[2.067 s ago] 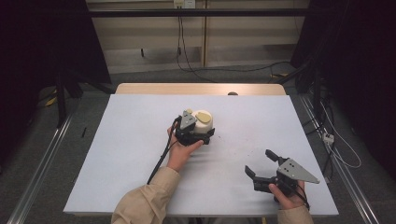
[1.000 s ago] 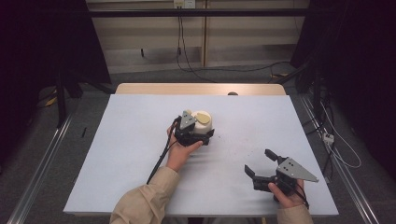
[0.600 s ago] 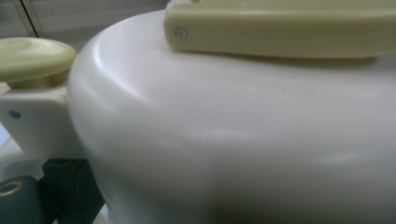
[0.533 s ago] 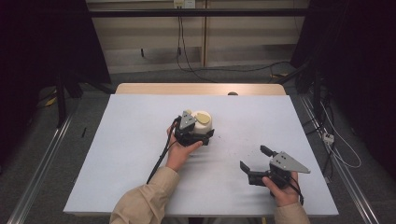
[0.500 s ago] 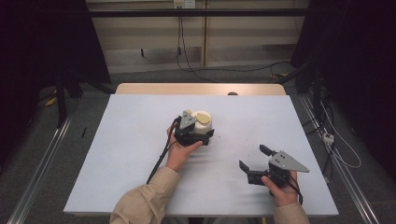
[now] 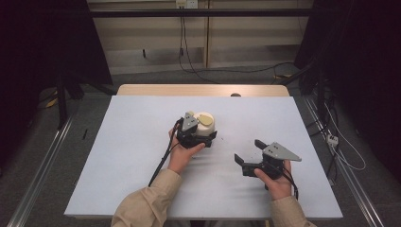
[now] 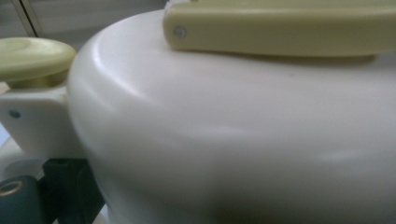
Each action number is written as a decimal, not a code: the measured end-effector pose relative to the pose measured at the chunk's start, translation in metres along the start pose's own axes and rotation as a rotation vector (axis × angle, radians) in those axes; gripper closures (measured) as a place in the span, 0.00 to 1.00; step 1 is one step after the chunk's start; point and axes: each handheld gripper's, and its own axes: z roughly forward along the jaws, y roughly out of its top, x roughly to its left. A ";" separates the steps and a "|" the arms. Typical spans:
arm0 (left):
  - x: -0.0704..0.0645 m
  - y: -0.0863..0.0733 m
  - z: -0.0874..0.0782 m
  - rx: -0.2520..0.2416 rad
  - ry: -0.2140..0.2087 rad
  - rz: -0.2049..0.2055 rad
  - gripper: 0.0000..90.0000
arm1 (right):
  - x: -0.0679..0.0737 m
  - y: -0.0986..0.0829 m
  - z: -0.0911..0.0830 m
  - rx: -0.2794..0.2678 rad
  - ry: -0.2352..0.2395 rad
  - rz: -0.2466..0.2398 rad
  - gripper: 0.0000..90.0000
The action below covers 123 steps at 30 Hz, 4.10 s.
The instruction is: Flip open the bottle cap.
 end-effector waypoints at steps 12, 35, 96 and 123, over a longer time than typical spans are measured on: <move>0.000 0.000 0.000 0.002 0.001 0.007 0.05 | 0.003 0.016 0.019 0.026 0.014 0.007 0.13; -0.001 0.000 0.000 0.000 0.003 0.008 0.05 | 0.008 0.041 0.047 0.061 0.043 0.005 0.51; -0.002 0.000 0.000 0.007 0.013 0.017 0.05 | 0.021 0.082 0.089 0.098 0.188 -0.024 1.00; -0.003 0.000 0.000 0.005 0.017 0.012 0.05 | 0.031 0.092 0.102 0.067 0.195 -0.037 1.00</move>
